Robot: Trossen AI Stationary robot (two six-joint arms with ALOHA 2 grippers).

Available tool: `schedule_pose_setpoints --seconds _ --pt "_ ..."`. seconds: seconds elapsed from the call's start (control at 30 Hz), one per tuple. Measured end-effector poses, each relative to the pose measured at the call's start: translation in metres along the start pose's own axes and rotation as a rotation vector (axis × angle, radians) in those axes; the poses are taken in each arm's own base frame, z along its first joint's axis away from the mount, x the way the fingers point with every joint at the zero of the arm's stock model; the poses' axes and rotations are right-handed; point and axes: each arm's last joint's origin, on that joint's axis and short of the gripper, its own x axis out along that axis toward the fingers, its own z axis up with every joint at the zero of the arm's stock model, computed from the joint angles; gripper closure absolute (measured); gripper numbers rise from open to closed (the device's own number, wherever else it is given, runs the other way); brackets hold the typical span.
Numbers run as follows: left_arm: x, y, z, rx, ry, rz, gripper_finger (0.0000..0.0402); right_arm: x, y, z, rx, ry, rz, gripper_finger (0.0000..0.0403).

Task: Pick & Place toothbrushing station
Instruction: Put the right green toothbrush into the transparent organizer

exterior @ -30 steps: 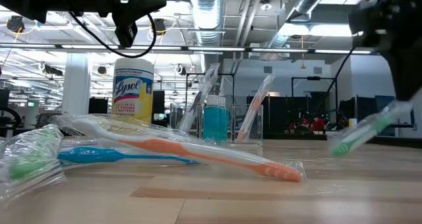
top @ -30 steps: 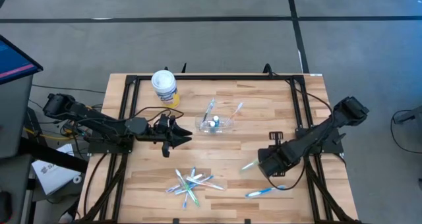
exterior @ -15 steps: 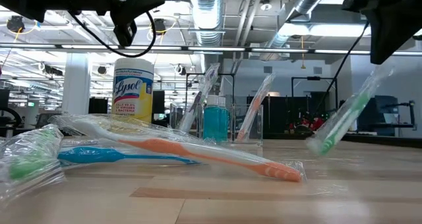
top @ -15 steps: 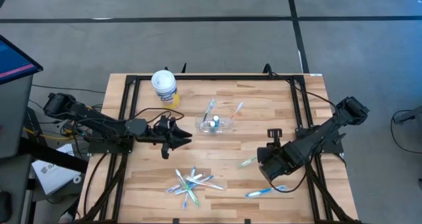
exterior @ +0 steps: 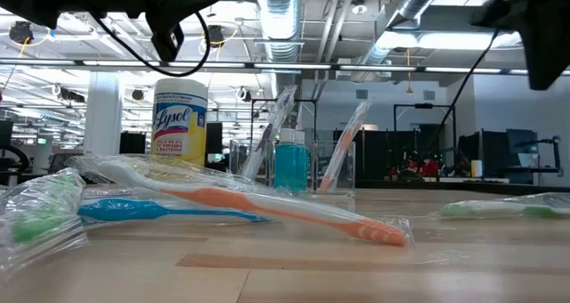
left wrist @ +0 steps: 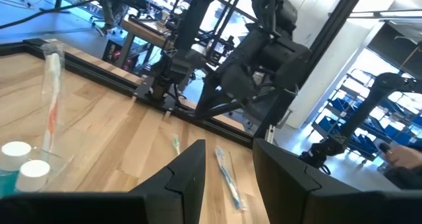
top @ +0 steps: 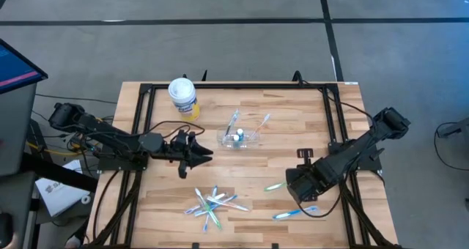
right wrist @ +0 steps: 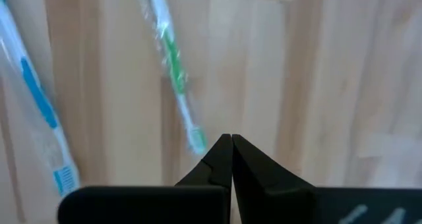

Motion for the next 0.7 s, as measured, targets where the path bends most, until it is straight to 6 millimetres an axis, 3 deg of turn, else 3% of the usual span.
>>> schedule_pose_setpoints --seconds 0.23,0.7 --pt "0.0 -0.002 -0.001 -0.001 0.003 -0.008 0.0279 0.022 0.005 -0.008 0.026 0.048 0.054 0.0391" --pt "0.0 -0.002 -0.001 -0.001 0.001 -0.008 0.0279 0.056 0.011 -0.024 0.049 0.097 0.108 0.0265"
